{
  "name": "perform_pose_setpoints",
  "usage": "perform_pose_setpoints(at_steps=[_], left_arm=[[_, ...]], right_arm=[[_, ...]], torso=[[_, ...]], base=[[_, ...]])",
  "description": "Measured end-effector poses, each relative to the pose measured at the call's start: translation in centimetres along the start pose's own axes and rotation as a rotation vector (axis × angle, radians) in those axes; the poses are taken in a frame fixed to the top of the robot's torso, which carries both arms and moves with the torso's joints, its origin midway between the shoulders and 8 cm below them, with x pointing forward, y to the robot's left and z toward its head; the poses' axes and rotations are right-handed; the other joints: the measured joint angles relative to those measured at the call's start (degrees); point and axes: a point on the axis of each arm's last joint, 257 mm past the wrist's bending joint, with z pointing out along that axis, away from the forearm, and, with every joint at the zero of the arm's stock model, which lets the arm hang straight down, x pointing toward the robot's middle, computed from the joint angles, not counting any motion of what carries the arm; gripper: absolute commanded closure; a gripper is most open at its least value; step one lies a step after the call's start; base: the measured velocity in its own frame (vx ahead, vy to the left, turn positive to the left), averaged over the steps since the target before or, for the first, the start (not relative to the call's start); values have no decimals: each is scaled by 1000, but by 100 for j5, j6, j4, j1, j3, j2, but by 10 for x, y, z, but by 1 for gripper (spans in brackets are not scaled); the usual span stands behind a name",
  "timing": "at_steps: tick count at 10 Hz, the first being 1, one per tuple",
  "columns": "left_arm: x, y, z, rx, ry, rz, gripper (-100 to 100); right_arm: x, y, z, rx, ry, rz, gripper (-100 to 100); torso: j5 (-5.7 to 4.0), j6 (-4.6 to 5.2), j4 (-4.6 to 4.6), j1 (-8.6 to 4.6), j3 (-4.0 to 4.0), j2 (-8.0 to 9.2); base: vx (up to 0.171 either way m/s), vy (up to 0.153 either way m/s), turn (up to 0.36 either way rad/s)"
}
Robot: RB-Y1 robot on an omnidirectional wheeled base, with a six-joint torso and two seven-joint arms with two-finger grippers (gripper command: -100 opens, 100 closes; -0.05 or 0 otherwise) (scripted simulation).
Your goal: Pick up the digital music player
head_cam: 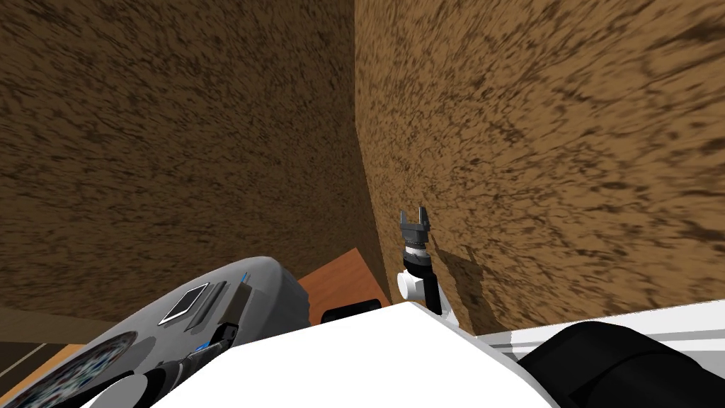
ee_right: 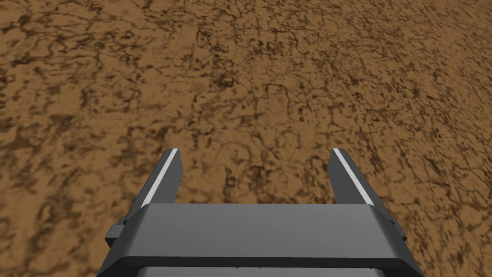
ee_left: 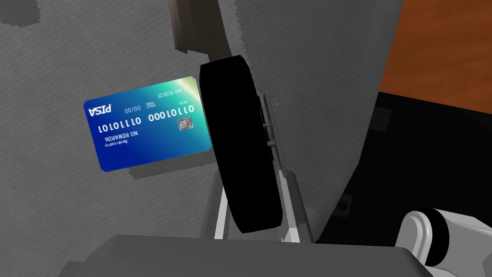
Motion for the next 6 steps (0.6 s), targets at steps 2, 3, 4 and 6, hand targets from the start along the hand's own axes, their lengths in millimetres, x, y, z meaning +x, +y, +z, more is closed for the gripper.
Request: perform_pose_setpoints(at_steps=[2,3,4,6], left_arm=[[0,0,0,-1,0,0,100],[0,0,0,-1,0,0,0],[0,0,0,-1,-1,0,100],[-4,6,-6,-7,0,19,100]], right_arm=[[0,0,0,0,0,0,0],[0,0,0,0,0,0,0],[0,0,0,0,0,0,0],[0,0,0,0,0,0,0]], torso=[[0,-2,-1,4,-2,-4],[0,-2,-1,5,-3,-4],[0,-2,-1,5,-3,-4],[-1,-7,-6,9,-14,-24]], base=[[0,0,0],[0,0,0],[51,21,115],[73,18,155]])
